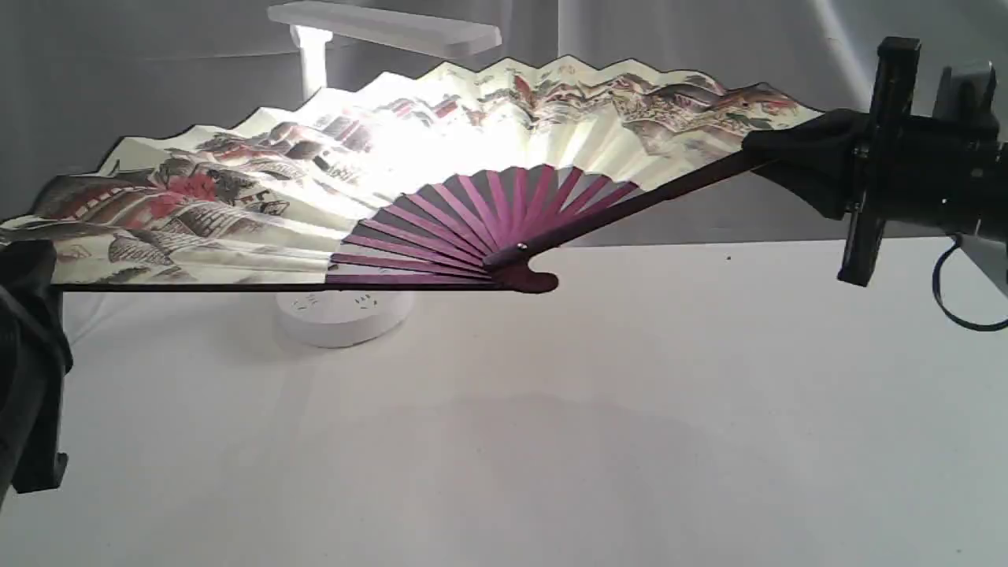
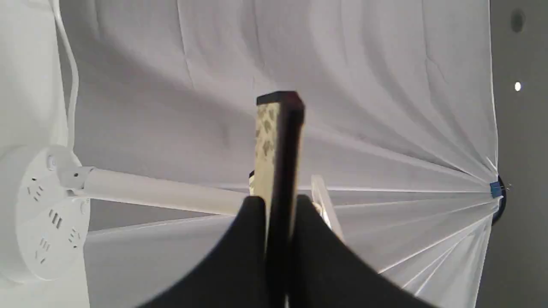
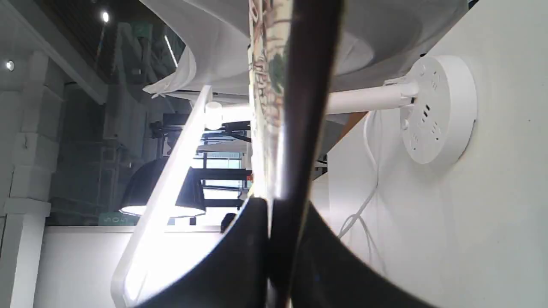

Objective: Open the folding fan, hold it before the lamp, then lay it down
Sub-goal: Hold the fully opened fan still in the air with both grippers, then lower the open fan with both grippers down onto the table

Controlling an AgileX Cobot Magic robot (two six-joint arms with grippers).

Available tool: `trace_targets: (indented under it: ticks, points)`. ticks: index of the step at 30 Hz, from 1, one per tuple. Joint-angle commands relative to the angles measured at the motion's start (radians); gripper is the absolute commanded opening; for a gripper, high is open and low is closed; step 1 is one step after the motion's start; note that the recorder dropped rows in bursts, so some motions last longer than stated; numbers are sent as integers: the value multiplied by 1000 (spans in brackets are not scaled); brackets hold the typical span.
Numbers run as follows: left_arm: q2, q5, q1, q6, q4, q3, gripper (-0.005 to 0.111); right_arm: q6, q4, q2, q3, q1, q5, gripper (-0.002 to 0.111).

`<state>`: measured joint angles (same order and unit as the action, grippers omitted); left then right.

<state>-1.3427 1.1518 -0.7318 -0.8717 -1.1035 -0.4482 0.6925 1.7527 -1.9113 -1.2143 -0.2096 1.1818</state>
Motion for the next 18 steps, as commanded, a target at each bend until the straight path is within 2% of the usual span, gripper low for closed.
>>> trace_targets:
  ticks: [1, 8, 13, 18]
  points:
    - [16, 69, 13, -10, -35, 3, 0, 42, -8, 8, 2, -9, -56, 0]
    - [16, 35, 13, -10, -25, 3, 0, 40, -8, 8, 4, -9, -56, 0]
    - [13, -80, 13, -16, -9, 1, 0, 37, -9, 8, 8, -9, -56, 0]
    - [-28, -130, 13, -29, -12, 1, 0, 30, -8, 8, 77, -26, -96, 0]
